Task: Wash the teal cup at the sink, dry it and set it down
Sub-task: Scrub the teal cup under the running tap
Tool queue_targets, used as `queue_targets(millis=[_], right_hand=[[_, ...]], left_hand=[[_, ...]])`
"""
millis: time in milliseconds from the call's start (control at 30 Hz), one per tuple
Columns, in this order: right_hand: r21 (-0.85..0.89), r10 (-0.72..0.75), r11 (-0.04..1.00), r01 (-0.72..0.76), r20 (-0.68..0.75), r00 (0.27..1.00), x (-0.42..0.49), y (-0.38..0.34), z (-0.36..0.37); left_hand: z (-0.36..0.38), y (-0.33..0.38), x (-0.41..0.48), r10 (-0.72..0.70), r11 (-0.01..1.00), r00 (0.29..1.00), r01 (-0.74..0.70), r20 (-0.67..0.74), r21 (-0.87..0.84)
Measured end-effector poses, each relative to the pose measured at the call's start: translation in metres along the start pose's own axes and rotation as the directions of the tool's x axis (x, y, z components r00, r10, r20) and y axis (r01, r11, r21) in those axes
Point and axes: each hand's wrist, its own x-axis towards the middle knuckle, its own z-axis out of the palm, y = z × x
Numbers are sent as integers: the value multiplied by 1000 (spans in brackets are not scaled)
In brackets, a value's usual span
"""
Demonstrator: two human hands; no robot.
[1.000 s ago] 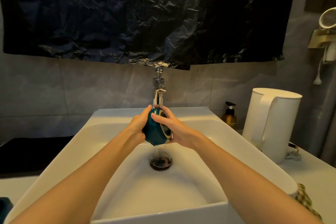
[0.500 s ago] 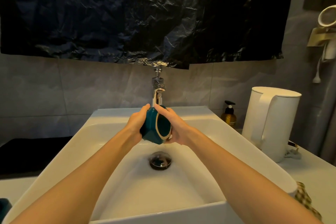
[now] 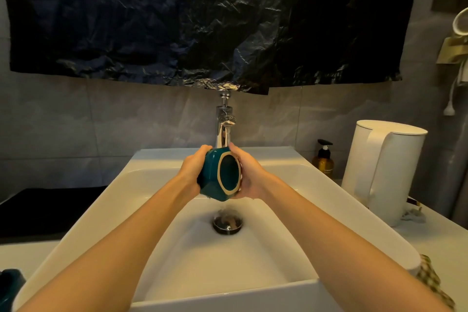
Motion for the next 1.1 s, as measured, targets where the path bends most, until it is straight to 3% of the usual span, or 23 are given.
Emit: queue_targets(millis=[200,367,567,667,833,967,1100], right_hand=[[-181,-64,980,84,110,992,-2,1,-1],[-27,-1,1000,5,168,986,3,1,-12],[159,-126,985,67,397,909,-4,4,-28],[154,-101,986,57,294,950,-3,3,-20],[106,113,987,-122,87,990,-8,-3,-2],[112,114,985,-129,129,985,-8,-5,-7],[229,-36,973,-17,226,974,-9,-1,-9]], left_hand=[[-8,2,-1,-33,999,999,34,21,-12],[-18,4,-2,-80,991,987,93,141,-95],[-22,5,0,-107,972,974,145,200,-183],[-24,4,2,-136,958,967,184,216,-219],[-16,2,-3,-200,958,947,243,252,-151],[-13,4,-4,-192,963,950,231,246,-139],[-17,9,-2,-163,952,950,222,266,-211]])
